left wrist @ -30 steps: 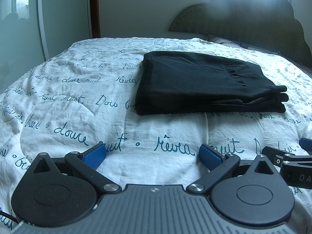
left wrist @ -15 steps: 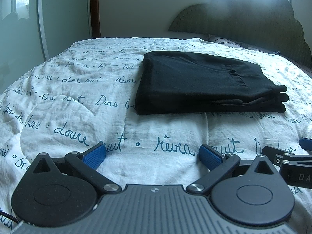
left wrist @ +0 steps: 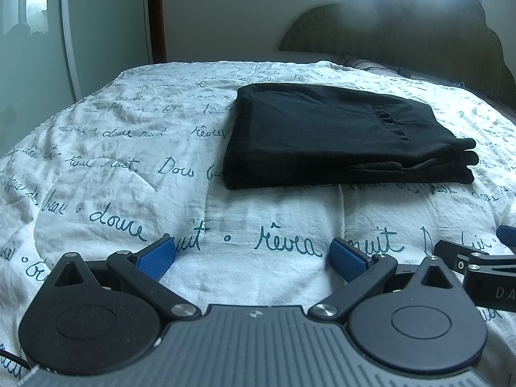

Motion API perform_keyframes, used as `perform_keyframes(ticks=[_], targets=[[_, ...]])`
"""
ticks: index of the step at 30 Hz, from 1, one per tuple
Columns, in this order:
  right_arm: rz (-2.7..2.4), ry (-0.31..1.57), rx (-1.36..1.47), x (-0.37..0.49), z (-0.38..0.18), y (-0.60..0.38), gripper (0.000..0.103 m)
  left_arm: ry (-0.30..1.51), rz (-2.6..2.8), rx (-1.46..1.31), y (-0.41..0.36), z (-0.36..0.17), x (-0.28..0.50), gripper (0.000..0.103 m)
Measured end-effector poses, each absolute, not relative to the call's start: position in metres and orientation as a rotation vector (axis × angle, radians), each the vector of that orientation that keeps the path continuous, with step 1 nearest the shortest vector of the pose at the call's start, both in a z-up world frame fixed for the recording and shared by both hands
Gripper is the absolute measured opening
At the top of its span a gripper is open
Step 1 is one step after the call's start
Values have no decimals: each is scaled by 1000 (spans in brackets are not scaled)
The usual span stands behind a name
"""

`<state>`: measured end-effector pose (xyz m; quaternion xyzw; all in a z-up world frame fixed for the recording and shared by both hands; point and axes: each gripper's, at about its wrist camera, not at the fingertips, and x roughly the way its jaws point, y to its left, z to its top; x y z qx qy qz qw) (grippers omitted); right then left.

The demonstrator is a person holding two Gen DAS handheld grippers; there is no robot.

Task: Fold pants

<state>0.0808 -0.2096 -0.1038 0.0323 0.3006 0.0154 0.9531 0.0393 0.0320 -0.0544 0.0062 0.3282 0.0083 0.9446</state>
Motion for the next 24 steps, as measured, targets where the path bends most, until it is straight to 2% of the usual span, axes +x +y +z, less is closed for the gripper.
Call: perform_keyframes(ticks=[24], targets=[[35, 609, 70, 80, -104, -211, 103, 666, 17, 13, 33, -54, 39, 103]])
